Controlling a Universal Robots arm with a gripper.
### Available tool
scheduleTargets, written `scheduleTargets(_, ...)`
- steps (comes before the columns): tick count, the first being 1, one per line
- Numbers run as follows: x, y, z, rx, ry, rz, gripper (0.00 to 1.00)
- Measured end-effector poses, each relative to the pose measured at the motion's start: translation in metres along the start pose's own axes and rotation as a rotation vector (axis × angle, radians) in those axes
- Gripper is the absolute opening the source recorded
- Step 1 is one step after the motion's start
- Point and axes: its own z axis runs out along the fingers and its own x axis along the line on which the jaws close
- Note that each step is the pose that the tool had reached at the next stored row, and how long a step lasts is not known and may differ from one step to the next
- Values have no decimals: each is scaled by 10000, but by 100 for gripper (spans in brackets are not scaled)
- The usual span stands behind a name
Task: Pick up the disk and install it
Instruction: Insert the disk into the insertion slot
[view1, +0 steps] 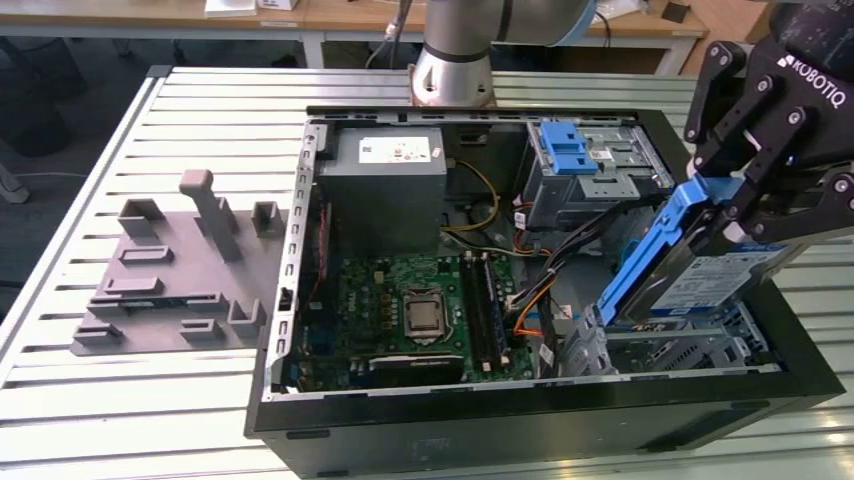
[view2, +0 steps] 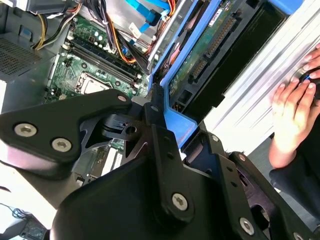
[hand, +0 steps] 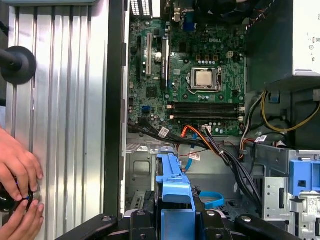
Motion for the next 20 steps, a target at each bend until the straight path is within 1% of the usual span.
scheduleTargets(10,0,-20,46,0,-1,44,36)
scheduleTargets(20,1,-31,116,0,-12,89,36)
